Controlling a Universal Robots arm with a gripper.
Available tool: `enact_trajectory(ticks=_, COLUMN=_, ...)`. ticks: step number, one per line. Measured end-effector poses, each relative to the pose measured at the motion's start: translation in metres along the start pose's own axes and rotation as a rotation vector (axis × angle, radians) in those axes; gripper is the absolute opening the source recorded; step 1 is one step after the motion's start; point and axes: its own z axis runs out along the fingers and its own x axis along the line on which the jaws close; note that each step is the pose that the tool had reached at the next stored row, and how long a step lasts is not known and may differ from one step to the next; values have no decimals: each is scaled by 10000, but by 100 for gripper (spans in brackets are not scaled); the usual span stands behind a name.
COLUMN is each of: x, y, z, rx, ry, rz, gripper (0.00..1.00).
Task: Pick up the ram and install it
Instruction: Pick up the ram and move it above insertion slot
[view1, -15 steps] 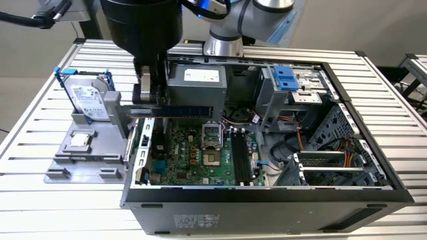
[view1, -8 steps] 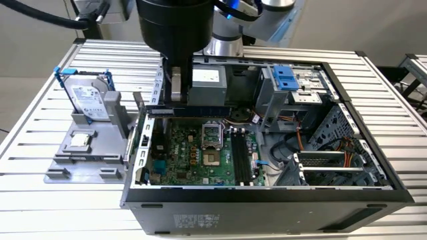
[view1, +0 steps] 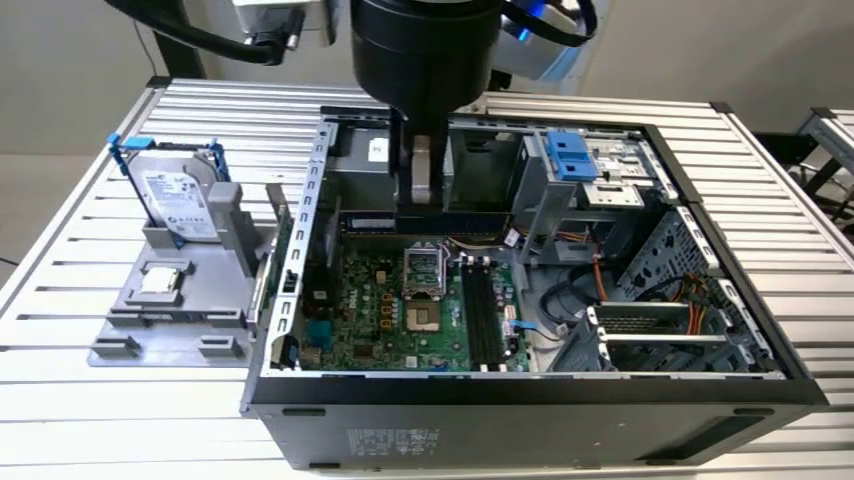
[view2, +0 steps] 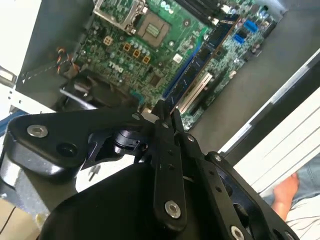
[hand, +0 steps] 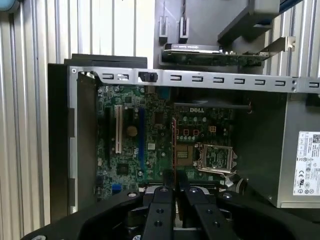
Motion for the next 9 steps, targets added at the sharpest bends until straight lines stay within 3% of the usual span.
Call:
enact_trajectory(ticks=4, x=1, y=-178, z=-1, rx=0, ry=1, rz=7, gripper=0)
enact_trajectory(ticks=9, x=2, y=-352, z=-2, rx=2, ry=0, rz=56, gripper=0)
